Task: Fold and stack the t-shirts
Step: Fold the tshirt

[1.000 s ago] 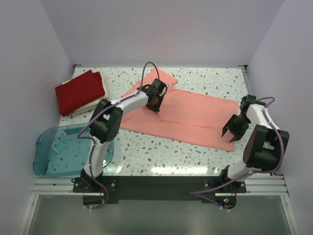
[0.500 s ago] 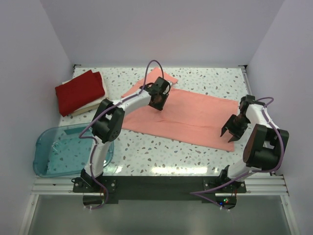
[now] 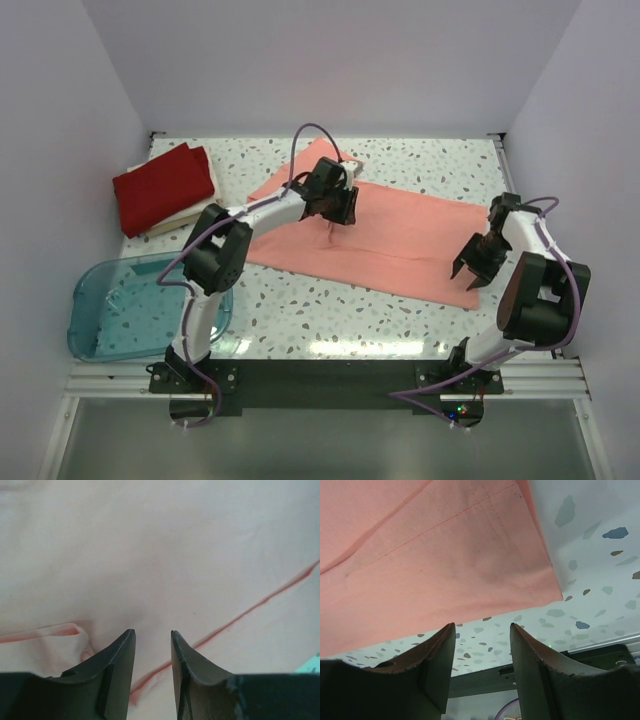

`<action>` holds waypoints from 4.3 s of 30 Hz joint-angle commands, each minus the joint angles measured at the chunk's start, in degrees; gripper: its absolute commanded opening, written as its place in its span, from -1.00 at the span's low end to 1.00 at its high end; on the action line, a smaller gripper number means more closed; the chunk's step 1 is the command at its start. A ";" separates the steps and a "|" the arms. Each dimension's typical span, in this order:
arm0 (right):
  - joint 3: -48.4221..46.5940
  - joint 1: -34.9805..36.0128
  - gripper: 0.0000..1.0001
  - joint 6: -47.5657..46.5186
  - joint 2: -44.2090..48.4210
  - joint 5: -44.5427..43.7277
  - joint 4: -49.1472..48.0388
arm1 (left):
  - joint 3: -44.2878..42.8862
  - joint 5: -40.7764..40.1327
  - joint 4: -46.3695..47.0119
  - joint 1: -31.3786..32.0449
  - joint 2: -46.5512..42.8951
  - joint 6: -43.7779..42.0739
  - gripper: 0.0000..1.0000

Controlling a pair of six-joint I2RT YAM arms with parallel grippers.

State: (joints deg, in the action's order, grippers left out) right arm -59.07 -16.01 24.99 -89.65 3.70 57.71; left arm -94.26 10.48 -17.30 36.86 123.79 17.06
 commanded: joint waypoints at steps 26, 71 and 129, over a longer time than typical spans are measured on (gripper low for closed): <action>-3.77 2.30 0.15 -2.67 -8.70 3.68 -13.33 | 30.36 1.91 9.74 -24.12 -18.76 10.71 -0.16; -9.90 0.89 0.13 -1.52 -1.41 -3.43 1.79 | 45.76 -1.25 3.59 -23.24 -39.77 11.59 -0.10; -28.30 -2.18 -0.83 -6.98 -30.94 -12.49 -15.18 | 1.28 -0.11 19.67 -23.15 0.73 -0.61 -0.02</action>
State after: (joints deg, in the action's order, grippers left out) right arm -89.58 -17.91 19.38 -120.36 -5.23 41.41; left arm -87.55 10.72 -2.98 13.54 120.27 20.49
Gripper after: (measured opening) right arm 0.090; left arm 0.489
